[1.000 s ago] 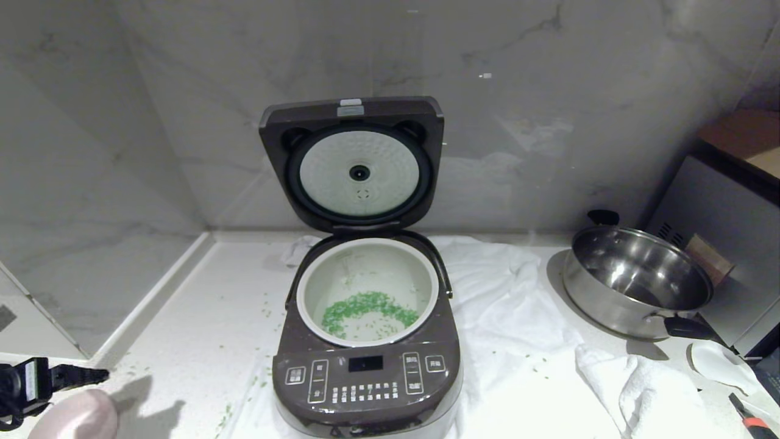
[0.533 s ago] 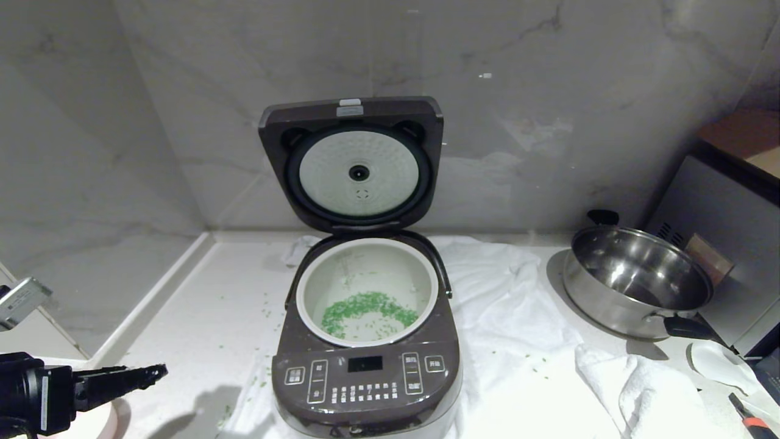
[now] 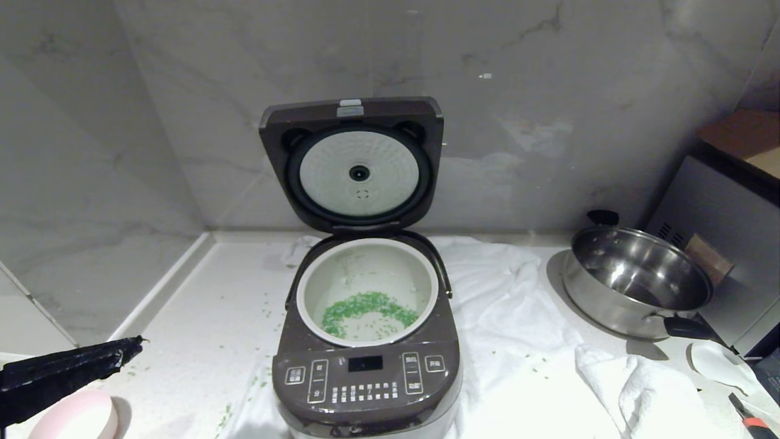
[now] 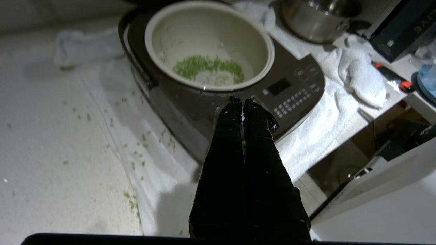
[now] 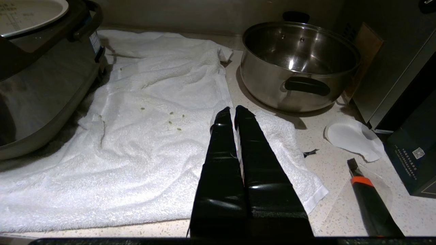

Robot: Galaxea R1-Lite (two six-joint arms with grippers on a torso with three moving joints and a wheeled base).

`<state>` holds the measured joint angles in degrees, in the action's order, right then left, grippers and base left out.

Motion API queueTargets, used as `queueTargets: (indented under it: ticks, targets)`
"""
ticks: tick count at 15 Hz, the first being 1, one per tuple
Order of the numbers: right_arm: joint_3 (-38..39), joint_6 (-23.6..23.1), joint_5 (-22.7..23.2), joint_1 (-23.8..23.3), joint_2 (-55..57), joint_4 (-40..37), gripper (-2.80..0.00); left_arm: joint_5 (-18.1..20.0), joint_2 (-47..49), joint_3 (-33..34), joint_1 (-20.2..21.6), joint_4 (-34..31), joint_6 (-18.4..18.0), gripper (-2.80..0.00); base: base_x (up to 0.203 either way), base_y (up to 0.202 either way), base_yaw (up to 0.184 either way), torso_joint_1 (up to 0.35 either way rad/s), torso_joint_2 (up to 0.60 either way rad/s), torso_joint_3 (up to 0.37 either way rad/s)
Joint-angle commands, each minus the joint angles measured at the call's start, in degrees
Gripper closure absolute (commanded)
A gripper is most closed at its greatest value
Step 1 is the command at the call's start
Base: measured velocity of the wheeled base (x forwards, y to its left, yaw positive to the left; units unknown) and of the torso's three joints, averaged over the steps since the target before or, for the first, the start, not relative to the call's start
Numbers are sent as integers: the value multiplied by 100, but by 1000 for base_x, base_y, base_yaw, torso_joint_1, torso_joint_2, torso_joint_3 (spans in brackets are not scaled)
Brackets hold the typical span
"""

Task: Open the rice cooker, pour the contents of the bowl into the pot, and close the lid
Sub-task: Turn on the tap

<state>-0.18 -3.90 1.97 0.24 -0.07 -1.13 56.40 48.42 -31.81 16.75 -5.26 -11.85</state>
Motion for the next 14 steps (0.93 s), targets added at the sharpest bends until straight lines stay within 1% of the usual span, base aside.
queueTargets:
  ticks: [1,2,4,5,9,10,11,14]
  targets:
    - [1,-5,5,2,7,-1,0,277,-839,1,-3,32,77,0,0,0,0,0,0,0]
    - [1,-5,5,2,7,-1,0,488,-1079,-41,-6,48,287,0,0,0,0,0,0,0]
    - [1,-5,5,2,7,-1,0,774,-1484,-390,-63,64,983,0,0,0,0,0,0,0]
    - [1,-5,5,2,7,-1,0,862,-1598,-631,-178,64,1347,0,0,0,0,0,0,0]
    - [1,-5,5,2,7,-1,0,867,-1980,-1515,-1102,69,2714,0,0,0,0,0,0,0]
    - [1,-5,5,2,7,-1,0,853,-2123,-1615,-1178,63,2833,0,0,0,0,0,0,0]
    - [1,-5,5,2,7,-1,0,843,-2290,-1603,-1181,50,2855,0,0,0,0,0,0,0]
    - [1,-5,5,2,7,-1,0,837,-3034,-1178,-1247,-4,2879,0,0,0,0,0,0,0]
